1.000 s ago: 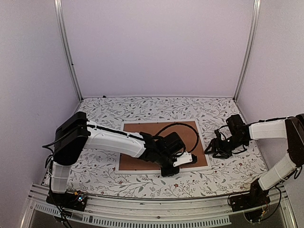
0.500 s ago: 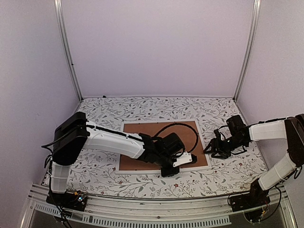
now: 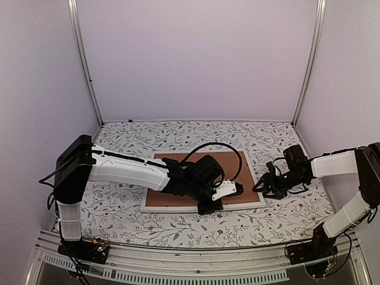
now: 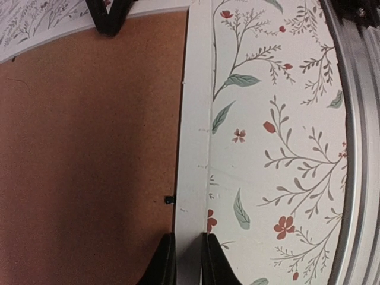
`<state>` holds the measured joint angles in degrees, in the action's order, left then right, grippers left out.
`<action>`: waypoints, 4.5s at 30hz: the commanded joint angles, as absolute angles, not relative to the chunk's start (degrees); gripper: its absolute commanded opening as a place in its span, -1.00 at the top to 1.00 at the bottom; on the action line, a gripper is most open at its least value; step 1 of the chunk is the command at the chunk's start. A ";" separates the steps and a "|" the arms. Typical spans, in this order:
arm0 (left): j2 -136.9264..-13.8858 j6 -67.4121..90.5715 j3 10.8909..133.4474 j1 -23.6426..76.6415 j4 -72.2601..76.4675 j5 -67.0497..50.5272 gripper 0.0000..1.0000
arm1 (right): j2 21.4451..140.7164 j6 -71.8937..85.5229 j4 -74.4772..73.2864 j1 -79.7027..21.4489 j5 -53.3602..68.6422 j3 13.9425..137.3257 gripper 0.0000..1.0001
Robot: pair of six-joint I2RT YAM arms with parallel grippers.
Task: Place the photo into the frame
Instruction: Pick up the photo frame from the center of the board, then pass from the left arm to the right, then pass from the right arm to the left, then turn over the photo frame.
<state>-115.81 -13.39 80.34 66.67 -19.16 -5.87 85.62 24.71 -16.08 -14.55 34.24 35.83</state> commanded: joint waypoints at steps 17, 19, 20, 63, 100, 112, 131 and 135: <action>-115.04 -8.58 77.85 65.96 -14.79 -6.57 1.00 | 87.31 33.31 -1.64 -14.10 49.39 31.72 0.32; -115.05 -8.57 77.41 66.16 -14.82 -5.55 0.94 | 86.88 32.99 -2.53 -14.05 49.39 32.30 0.41; -115.11 -8.66 77.22 66.24 -14.77 -4.88 0.90 | 86.71 32.77 -2.89 -14.03 49.39 32.40 0.45; -108.04 -19.95 65.81 74.75 2.38 41.39 -0.11 | 80.50 30.06 -22.40 -13.89 54.69 47.54 0.73; -96.61 -34.90 76.41 71.34 -1.71 45.57 1.00 | 77.13 16.70 -42.94 -3.01 44.22 61.20 -0.29; -98.31 -19.10 108.61 60.86 -30.14 30.93 1.00 | 76.11 13.81 -46.51 2.68 44.08 66.31 -0.29; -88.38 30.11 101.99 29.15 -18.12 -18.55 1.00 | 76.28 14.82 -41.83 2.90 46.88 60.69 -0.29; -85.77 42.19 89.76 24.61 -4.90 -24.68 1.00 | 76.21 14.96 -41.15 2.90 47.39 59.68 -0.29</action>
